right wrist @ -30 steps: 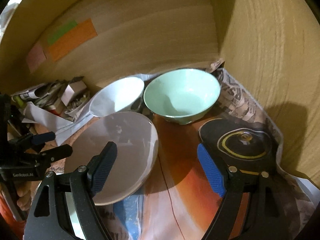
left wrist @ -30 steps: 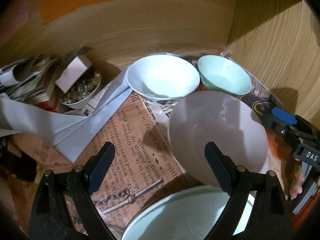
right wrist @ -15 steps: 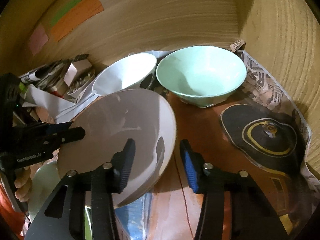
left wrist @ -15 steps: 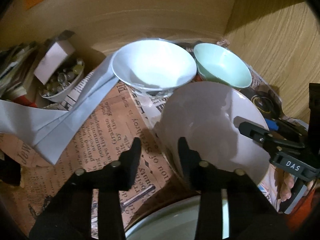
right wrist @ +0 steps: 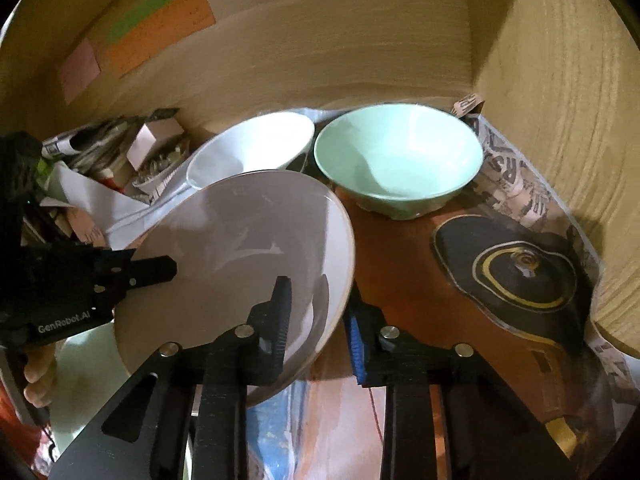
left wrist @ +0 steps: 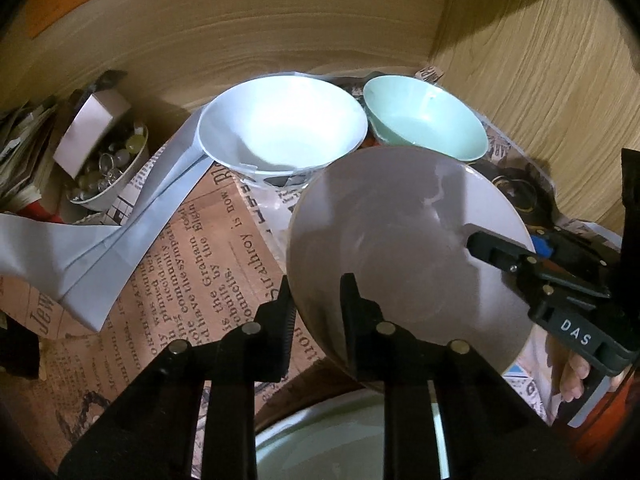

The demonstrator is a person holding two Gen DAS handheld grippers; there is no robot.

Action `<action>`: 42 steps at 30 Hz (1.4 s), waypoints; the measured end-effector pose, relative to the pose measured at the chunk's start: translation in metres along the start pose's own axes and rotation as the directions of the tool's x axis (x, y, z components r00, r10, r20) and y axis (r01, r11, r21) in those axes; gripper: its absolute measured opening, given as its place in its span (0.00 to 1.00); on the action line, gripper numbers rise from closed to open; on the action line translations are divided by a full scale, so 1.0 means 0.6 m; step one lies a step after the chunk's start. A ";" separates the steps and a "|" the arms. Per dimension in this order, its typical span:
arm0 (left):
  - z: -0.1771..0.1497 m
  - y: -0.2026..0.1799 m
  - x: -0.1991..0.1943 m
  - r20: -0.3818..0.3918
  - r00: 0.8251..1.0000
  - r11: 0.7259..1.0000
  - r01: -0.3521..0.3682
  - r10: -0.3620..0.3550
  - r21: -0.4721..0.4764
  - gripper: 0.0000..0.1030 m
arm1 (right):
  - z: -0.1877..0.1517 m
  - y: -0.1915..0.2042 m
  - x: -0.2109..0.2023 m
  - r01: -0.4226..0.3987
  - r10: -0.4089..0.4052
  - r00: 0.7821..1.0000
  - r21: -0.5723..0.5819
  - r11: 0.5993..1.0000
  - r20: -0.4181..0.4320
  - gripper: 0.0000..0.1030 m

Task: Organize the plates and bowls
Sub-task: 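Close both grippers on the rim of the large pale pink bowl, then lift the pale pink bowl with both grippers and lower it onto the mint green plate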

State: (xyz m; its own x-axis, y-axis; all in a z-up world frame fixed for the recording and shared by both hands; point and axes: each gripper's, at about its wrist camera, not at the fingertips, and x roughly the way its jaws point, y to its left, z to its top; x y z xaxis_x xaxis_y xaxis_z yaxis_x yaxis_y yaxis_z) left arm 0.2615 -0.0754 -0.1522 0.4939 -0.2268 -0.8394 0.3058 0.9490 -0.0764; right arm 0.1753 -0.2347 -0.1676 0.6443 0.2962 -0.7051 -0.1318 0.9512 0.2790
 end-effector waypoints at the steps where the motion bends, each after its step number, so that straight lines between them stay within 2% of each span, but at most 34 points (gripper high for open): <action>1: -0.001 -0.001 -0.004 0.006 1.000 1.000 0.002 -0.002 -0.001 0.20 | 0.000 0.001 -0.008 0.001 -0.001 1.000 -0.001 1.000 0.011 0.22; 12: -0.010 -0.003 -0.070 0.099 0.995 1.000 0.019 -0.018 -0.012 0.20 | -0.001 0.024 -0.075 -0.013 0.015 0.994 -0.015 1.000 0.106 0.20; 23: -0.044 0.007 -0.150 0.188 0.982 0.999 0.018 -0.012 -0.030 0.20 | -0.017 0.067 -0.121 -0.038 0.044 0.988 -0.043 0.998 0.151 0.20; 33: -0.109 0.033 -0.223 0.244 0.969 0.998 -0.010 0.027 -0.069 0.20 | -0.037 0.128 -0.144 -0.069 0.084 0.983 -0.097 0.993 0.161 0.20; 42: -0.179 0.072 -0.257 0.260 0.963 0.992 -0.035 0.065 -0.122 0.20 | -0.062 0.192 -0.142 -0.117 0.136 0.980 -0.136 0.984 0.145 0.20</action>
State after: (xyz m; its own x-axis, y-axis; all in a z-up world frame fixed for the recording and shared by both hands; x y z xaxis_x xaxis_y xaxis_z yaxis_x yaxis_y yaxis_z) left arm 0.1111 0.0244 -0.0838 0.7075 -0.2134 -0.6737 0.1874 0.9759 -0.1122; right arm 0.0772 -0.1471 -0.0994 0.7226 0.4072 -0.5586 -0.3071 0.9131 0.2683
